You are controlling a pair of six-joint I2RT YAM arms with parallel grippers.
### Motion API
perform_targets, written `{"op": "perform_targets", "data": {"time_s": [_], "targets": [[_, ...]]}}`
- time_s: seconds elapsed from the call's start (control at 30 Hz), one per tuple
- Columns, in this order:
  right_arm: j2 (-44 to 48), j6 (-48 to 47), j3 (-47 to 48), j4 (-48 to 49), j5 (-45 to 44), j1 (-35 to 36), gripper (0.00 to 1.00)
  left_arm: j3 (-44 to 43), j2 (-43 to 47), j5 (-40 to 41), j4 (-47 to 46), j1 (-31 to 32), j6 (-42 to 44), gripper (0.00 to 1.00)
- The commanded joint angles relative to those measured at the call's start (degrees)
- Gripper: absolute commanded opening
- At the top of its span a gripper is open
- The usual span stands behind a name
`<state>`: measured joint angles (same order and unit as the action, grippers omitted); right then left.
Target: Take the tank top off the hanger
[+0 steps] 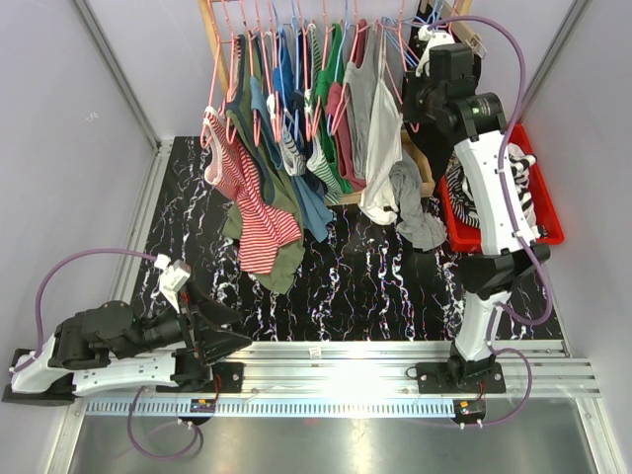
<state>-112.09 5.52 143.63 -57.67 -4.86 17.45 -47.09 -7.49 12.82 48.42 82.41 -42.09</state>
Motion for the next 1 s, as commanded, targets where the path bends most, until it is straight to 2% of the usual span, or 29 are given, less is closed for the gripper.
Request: {"op": "perform_targets", "data": {"time_s": [0.0,0.37,0.5,0.6,0.83,0.97], "targets": [[6.26,-3.23,-4.14,9.32,3.72,-0.67,0.00,-1.16,0.72,1.59,-0.70,0.29,-0.28,0.99],[18.04,-3.58,-16.98,25.58,-2.25,-0.93,0.00,-1.95,0.28,2.30,-0.35,0.29,0.16,0.99],[18.66,-3.15,-15.67,21.82,-3.05,-0.93,0.00,-2.04,0.10,2.30,-0.35,0.29,0.16,0.99],[22.87,-1.49,-20.22,20.85,-1.82,-0.93,0.00,-2.04,-0.16,2.30,-0.52,0.29,0.07,0.99],[40.35,3.79,-42.87,17.78,4.15,-0.93,0.00,-1.60,-1.39,2.82,-1.92,0.29,1.13,0.99],[55.62,5.90,-54.49,17.86,9.60,-0.93,0.00,-1.95,-4.20,3.70,-3.16,0.29,3.23,0.99]]}}
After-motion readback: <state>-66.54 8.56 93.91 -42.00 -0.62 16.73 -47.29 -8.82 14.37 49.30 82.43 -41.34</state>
